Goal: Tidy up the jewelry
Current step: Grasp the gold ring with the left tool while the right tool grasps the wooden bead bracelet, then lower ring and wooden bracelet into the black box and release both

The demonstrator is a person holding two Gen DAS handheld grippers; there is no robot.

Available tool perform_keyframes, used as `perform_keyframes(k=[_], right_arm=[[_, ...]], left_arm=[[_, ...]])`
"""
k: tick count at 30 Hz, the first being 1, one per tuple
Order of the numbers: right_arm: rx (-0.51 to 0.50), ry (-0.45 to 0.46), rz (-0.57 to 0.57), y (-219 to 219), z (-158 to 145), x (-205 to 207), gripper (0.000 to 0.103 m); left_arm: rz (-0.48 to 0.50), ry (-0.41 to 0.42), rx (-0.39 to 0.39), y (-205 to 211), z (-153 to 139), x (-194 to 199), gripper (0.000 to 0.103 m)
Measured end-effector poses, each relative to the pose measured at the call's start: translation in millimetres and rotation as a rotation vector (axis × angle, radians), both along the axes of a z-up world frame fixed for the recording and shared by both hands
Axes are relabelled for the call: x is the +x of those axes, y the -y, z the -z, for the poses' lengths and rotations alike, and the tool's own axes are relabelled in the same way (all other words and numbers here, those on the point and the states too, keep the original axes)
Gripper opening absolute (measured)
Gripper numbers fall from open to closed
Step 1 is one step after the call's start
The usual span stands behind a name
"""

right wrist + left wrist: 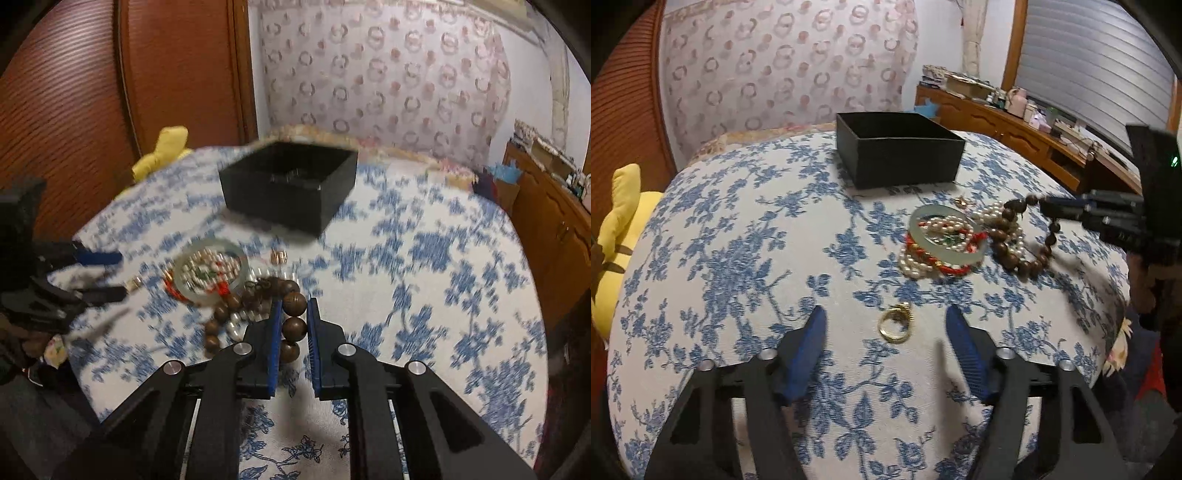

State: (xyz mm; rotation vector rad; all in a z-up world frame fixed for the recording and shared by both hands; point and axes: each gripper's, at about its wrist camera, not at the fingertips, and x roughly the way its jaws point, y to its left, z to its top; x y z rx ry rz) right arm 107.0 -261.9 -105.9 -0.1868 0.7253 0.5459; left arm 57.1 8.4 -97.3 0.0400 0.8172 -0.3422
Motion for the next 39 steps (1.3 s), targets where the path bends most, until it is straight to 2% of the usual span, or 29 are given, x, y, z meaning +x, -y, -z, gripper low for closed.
perform_keyframes(k=[5,8,11,15,23,39], right_arm=[[0.021,0.062,-0.013,-1.9,-23.6,-7.1,0.015],[0.02,0.095,-0.016,-3.7,-34.4,-10.5,0.015],[0.022,0.12,-0.02,-4.5,-42.8,-12.4,0.015],[0.021,0.143,-0.01,-3.1,-51.3,-10.0,0.015],[0.017,0.19,-0.009,-6.0,-71.5,6.9,0.015],[-0.007,0.269,-0.025,-41.6,-103.6,60.1,0.015]], left_arm=[[0.022,-0.007,0.028,9.8,2.8,3.7,0.041],[0.023,-0.002,0.048,13.1,5.4,4.1,0.038],[0.03,0.001,0.044,12.0,5.7,3.4,0.019],[0.034,0.0,0.018,8.7,3.7,3.7,0.018],[0.0,0.057,-0.023,-0.7,-18.6,13.2,0.018],[-0.017,0.149,-0.009,2.2,-56.5,44.6,0.019]])
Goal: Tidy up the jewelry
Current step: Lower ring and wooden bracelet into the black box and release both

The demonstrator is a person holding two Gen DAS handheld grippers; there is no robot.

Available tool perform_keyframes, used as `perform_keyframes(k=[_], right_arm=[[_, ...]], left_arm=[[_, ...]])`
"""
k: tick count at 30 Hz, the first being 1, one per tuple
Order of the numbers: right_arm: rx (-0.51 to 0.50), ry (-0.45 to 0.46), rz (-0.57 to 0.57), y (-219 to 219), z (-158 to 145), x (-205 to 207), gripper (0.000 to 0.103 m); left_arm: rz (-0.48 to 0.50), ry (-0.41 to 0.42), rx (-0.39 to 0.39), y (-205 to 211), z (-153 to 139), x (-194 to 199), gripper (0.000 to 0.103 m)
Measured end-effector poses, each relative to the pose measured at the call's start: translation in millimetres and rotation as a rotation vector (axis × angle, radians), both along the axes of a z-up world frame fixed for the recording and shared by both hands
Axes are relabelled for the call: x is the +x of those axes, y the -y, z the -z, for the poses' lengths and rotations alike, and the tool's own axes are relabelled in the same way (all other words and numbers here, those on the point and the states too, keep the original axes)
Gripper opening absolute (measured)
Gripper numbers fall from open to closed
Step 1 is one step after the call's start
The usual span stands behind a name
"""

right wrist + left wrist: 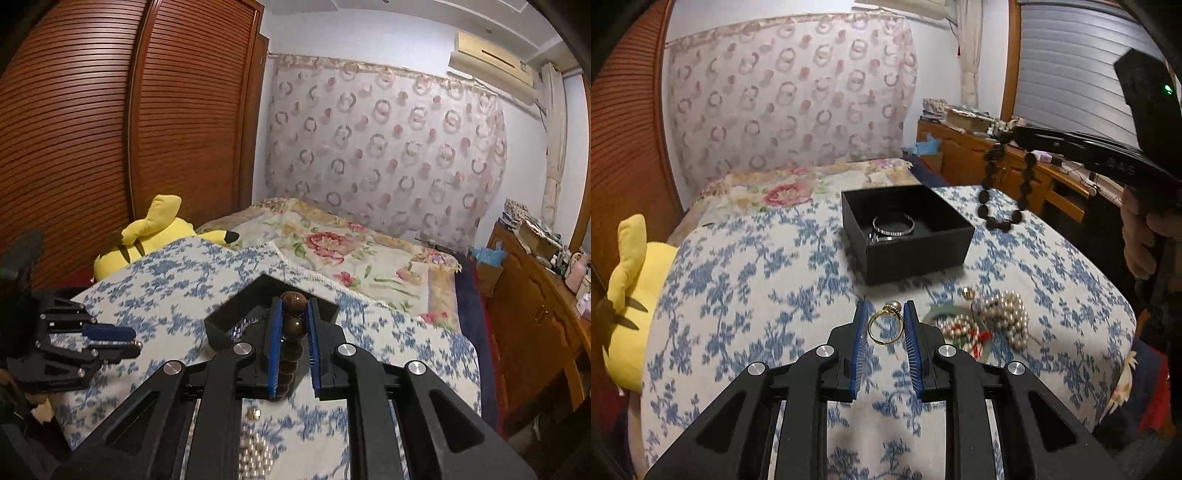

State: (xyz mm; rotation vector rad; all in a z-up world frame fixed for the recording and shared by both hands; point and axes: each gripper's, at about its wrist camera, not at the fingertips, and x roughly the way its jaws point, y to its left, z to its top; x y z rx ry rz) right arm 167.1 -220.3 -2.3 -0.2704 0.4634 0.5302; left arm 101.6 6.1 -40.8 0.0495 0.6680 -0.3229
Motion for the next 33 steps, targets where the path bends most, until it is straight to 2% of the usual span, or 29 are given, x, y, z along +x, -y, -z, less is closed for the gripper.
perform_keyframes(k=[7,14,25,33], right_arm=[[-0.01,-0.015,0.013,-19.3,3.1,36.1,0.015],[-0.048,-0.072,0.027,-32.1,24.7,64.5,0.015],[-0.043,-0.159,0.036,-29.1,44.2,81.4,0.015],[-0.036,-0.146,0.049,-17.7,42.9,78.8,0.015]], left_arm=[[-0.011,0.021,-0.004,2.6,-8.8,19.7,0.019],[-0.028,0.034,-0.005,2.8,-17.5,44.1,0.019],[-0.04,0.011,0.014,13.9,-17.6,94.0,0.019],[-0.034,-0.01,0.032,28.9,-13.9,126.3,0.019]])
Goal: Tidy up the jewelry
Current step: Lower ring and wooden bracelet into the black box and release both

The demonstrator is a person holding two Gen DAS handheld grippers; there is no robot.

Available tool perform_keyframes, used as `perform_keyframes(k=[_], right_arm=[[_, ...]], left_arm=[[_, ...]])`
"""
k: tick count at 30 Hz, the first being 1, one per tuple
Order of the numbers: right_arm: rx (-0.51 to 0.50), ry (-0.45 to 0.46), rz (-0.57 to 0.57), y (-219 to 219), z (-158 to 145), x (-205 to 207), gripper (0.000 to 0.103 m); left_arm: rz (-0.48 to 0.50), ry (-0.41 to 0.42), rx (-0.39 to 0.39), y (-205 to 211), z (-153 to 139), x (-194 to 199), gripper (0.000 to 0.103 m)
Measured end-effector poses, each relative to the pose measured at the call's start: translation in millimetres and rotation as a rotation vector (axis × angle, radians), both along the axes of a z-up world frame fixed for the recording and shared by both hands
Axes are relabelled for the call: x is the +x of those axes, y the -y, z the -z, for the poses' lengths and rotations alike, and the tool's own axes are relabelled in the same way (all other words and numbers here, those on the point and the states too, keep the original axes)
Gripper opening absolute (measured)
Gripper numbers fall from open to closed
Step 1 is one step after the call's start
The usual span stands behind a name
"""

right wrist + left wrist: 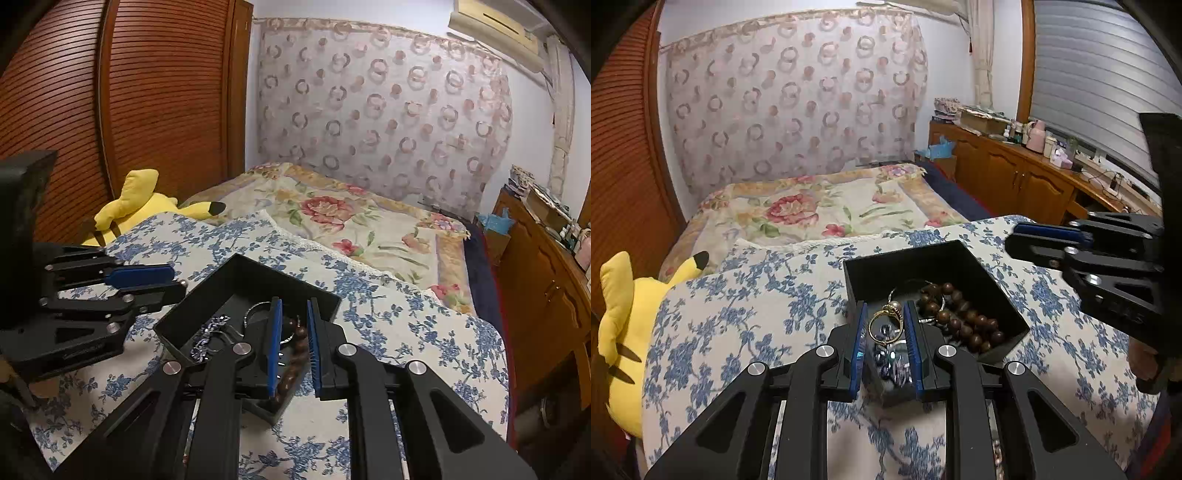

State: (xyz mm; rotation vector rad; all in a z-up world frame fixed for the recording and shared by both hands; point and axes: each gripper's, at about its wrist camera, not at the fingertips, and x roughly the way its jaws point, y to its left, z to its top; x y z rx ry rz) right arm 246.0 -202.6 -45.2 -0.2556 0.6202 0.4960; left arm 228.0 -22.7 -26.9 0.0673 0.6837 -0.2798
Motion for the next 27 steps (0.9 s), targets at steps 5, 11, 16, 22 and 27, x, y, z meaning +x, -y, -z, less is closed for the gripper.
perform_keyframes(k=[5,11,16,22,27], right_arm=[[0.003,0.0,0.016,12.4,2.8,-4.0,0.015],[0.019,-0.004,0.018,21.2,8.3,-12.8,0.015],[0.026,-0.002,0.007,22.5,13.0,-25.3,0.015],[0.072,-0.024,-0.004,30.7,19.5,-45.3,0.015],[0.094,-0.056,-0.007,37.2,30.4,-64.2,0.015]], left_arm=[[-0.003,-0.014,0.002,6.3,3.5,14.4,0.019],[-0.016,-0.001,0.017,11.5,2.9,25.6,0.023],[-0.037,0.02,0.017,6.3,1.7,24.2,0.048],[-0.048,0.027,-0.018,-7.3,0.1,1.1,0.06],[-0.035,0.04,-0.025,-15.7,2.6,-29.0,0.069]])
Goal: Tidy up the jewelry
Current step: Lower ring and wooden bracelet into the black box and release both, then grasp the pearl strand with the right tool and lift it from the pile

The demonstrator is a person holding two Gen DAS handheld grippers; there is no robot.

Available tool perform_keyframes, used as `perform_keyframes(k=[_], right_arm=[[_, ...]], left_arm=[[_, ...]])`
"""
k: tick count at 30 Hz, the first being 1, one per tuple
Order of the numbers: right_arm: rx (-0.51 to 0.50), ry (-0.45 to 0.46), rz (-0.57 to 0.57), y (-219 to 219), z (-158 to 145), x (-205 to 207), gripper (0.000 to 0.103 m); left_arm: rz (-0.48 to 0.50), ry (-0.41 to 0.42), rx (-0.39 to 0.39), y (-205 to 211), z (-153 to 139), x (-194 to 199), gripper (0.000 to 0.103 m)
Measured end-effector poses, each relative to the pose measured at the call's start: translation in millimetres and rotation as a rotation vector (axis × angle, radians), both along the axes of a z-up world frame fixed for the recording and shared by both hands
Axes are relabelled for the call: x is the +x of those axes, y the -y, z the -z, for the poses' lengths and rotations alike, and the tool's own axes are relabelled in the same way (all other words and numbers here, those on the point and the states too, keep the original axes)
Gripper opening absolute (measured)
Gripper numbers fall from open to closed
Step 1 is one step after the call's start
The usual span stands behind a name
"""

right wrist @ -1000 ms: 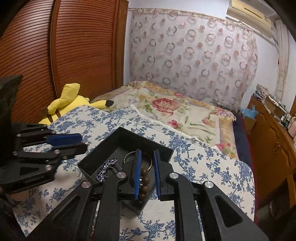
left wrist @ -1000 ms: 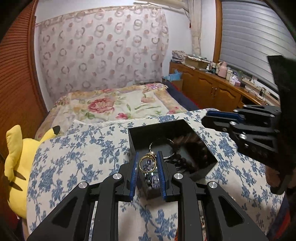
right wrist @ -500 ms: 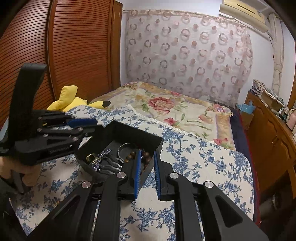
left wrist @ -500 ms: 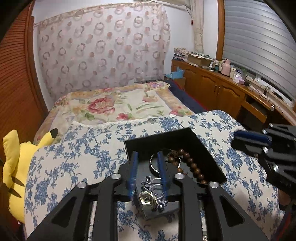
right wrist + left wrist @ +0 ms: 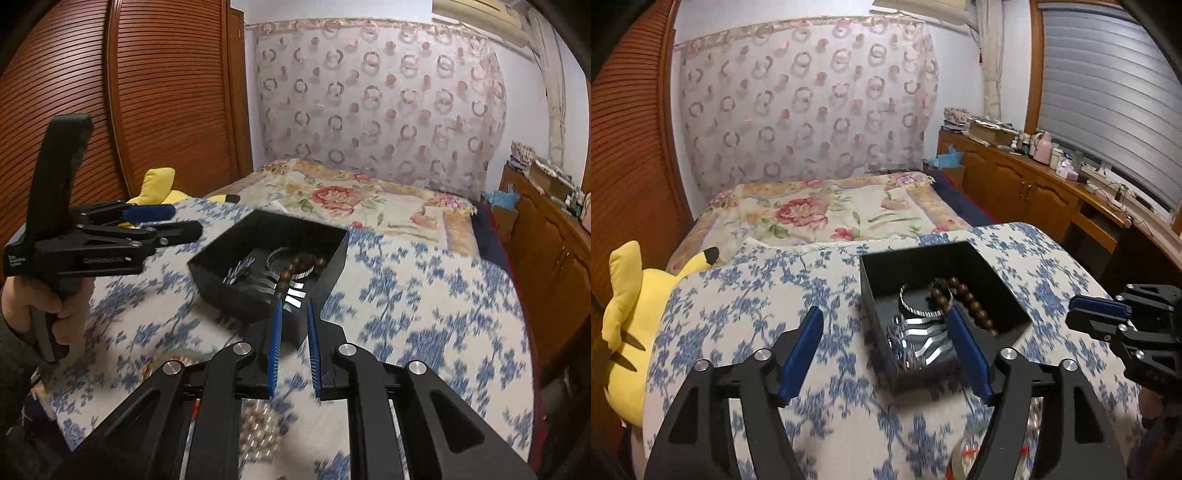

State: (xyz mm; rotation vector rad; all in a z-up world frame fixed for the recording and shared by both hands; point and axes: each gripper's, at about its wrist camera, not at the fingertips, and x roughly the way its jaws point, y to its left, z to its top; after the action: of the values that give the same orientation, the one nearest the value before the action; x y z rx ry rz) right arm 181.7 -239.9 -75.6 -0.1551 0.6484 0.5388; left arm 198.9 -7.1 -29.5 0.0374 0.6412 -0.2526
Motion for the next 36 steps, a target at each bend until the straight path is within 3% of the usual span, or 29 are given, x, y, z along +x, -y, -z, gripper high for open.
perform_keyframes(k=[10,13,26,27,32,36], right_arm=[[-0.032,-0.076,-0.03,2.6,32.0,-29.6,0.016],[-0.044,-0.094,-0.035,2.8,38.7,-33.7,0.032],[-0.039,-0.235,-0.054,-0.8,65.0,-24.1,0.032],[-0.039,-0.233,-0.054,-1.6,64.9,-23.7,0.031],[-0.025,-0.198,-0.06,1.2,57.2,-27.2,0.009],[-0.032,-0.164,-0.068,2.7,49.7,-31.6,0.009]], left_arm=[[0.031,-0.012,-0.012,-6.8,15.5,-51.3,0.081],[0.032,-0.009,0.001,-6.5,18.9,-61.7,0.083],[0.049,-0.049,-0.008,-8.7,36.2,-83.9,0.084],[0.051,-0.053,-0.009,-9.0,37.3,-83.9,0.084],[0.058,-0.062,-0.021,-8.9,39.1,-85.3,0.084],[0.059,-0.067,-0.024,-7.3,41.4,-84.9,0.084]])
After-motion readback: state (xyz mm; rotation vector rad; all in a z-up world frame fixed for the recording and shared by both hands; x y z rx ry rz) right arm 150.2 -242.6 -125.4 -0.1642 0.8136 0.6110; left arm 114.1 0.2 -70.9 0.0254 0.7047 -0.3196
